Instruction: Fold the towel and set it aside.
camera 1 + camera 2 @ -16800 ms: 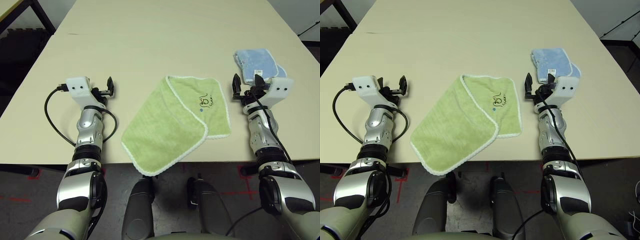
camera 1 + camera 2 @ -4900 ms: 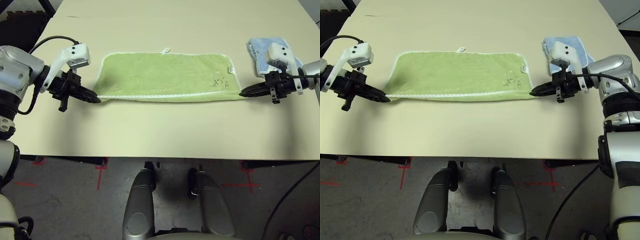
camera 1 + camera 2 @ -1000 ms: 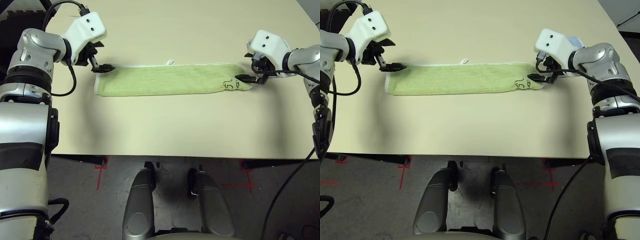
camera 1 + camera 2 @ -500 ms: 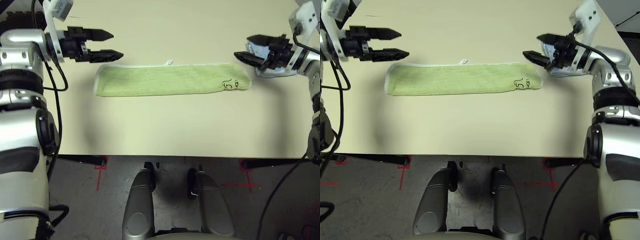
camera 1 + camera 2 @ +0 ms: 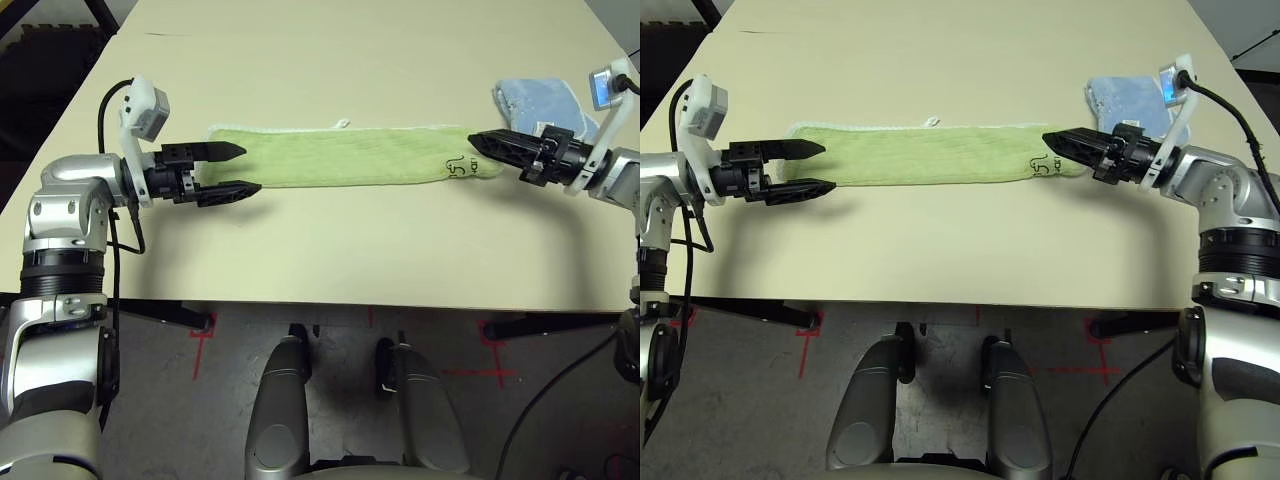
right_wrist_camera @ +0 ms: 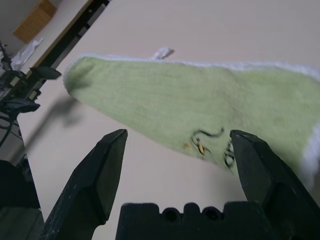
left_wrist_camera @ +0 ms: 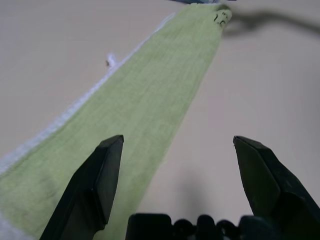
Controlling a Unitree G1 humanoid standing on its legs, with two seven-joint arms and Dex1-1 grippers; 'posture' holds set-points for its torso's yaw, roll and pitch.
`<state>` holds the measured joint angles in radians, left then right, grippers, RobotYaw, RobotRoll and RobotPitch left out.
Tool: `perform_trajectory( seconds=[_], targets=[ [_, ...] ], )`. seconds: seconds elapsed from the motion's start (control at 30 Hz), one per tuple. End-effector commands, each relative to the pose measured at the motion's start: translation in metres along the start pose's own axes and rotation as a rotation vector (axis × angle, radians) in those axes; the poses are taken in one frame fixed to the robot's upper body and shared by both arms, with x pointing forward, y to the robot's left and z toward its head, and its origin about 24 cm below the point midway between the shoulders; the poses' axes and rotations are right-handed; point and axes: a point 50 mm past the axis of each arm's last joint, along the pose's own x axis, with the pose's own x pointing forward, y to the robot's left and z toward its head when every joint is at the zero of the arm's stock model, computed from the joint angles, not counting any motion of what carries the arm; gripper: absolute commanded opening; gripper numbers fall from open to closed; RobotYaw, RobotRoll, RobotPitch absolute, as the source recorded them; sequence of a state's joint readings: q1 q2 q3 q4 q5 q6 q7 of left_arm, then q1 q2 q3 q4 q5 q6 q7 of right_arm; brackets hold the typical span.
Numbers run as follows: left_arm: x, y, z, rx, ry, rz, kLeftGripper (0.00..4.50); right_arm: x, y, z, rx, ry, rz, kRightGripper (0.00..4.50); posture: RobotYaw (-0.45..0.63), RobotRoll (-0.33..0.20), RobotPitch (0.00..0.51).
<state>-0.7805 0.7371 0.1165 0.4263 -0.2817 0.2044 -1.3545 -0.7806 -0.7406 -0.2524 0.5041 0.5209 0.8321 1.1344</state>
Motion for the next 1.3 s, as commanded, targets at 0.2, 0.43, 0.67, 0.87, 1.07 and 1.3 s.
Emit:
perform_trajectory(
  seconds=[0.2, 0.43, 0.67, 0.87, 1.07, 1.3],
  targets=[
    [0.008, 0.006, -0.005, 0.070, 0.013, 0.027, 4.46, -0.013, 0.001, -0.005, 0.125, 0.003, -0.026, 4.47, 0.02, 0.000, 0.294],
    [0.013, 0.008, -0.007, 0.109, -0.006, 0.029, 4.46, -0.026, -0.001, -0.012, 0.248, -0.042, -0.059, 4.47, 0.02, 0.000, 0.305],
    [0.018, 0.006, -0.010, 0.085, -0.045, -0.001, 4.46, -0.040, -0.002, -0.031, 0.379, -0.122, -0.151, 4.47, 0.00, 0.000, 0.323],
    [0.024, 0.004, -0.010, 0.020, -0.096, -0.011, 4.46, -0.040, 0.006, -0.046, 0.425, -0.141, -0.174, 4.47, -0.01, 0.000, 0.335],
    [0.028, 0.004, -0.012, -0.015, -0.123, -0.003, 4.46, -0.037, 0.007, -0.048, 0.439, -0.169, -0.207, 4.47, -0.01, 0.000, 0.337],
    [0.028, 0.003, -0.010, 0.001, -0.119, -0.020, 4.46, -0.026, 0.002, -0.046, 0.471, -0.199, -0.252, 4.47, -0.01, 0.000, 0.336]
  ],
)
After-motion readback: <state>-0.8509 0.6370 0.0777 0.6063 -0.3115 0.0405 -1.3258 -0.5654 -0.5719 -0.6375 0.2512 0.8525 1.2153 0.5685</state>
